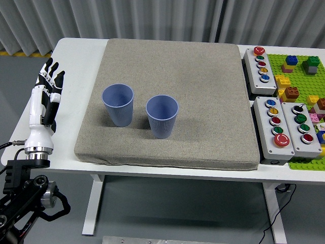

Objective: Pick cup pour cup place

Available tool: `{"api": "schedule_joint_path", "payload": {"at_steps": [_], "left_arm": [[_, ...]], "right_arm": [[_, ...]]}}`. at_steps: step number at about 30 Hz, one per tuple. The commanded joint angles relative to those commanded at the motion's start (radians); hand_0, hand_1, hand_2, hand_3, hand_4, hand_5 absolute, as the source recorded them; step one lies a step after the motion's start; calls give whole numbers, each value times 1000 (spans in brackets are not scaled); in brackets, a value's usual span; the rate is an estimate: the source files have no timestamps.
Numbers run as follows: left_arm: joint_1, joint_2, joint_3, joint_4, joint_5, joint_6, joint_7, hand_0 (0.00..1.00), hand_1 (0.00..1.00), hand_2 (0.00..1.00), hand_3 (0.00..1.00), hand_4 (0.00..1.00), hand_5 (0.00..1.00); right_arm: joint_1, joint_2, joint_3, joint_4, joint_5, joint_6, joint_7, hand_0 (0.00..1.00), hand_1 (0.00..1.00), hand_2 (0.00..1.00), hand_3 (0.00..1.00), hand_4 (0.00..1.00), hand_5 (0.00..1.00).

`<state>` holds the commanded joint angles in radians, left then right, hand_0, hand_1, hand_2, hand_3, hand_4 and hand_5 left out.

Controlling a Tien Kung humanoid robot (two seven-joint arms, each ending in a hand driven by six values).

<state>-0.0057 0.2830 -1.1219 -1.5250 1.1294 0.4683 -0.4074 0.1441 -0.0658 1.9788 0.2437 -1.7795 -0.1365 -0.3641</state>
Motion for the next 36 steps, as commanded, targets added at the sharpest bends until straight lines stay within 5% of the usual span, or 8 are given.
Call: {"api": "schedule_joint_path", "payload": {"at_steps": [5, 6, 20, 36], "left_arm": [[-10, -4, 12, 40, 54, -31, 31, 872, 874, 998, 998, 957, 417], [-17, -4, 14, 55, 68, -41, 40, 895, 889, 998, 998, 956, 295], [-51, 17, 55, 126, 123, -162, 113, 934, 920, 998, 998, 948, 235], [-133, 20, 88, 195, 97, -186, 118, 915, 914, 998, 998, 938, 219]], "right_arm": [[1, 0, -4, 0, 7, -2, 1, 640, 601, 509, 584, 2, 2], [1, -1, -6, -1, 8, -1, 1, 639, 601, 509, 584, 2, 2], [-3, 1, -10, 0, 10, -3, -3, 639, 601, 509, 584, 2, 2], [-6, 3, -9, 1, 9, -4, -7, 638, 601, 509, 582, 2, 2]]}}
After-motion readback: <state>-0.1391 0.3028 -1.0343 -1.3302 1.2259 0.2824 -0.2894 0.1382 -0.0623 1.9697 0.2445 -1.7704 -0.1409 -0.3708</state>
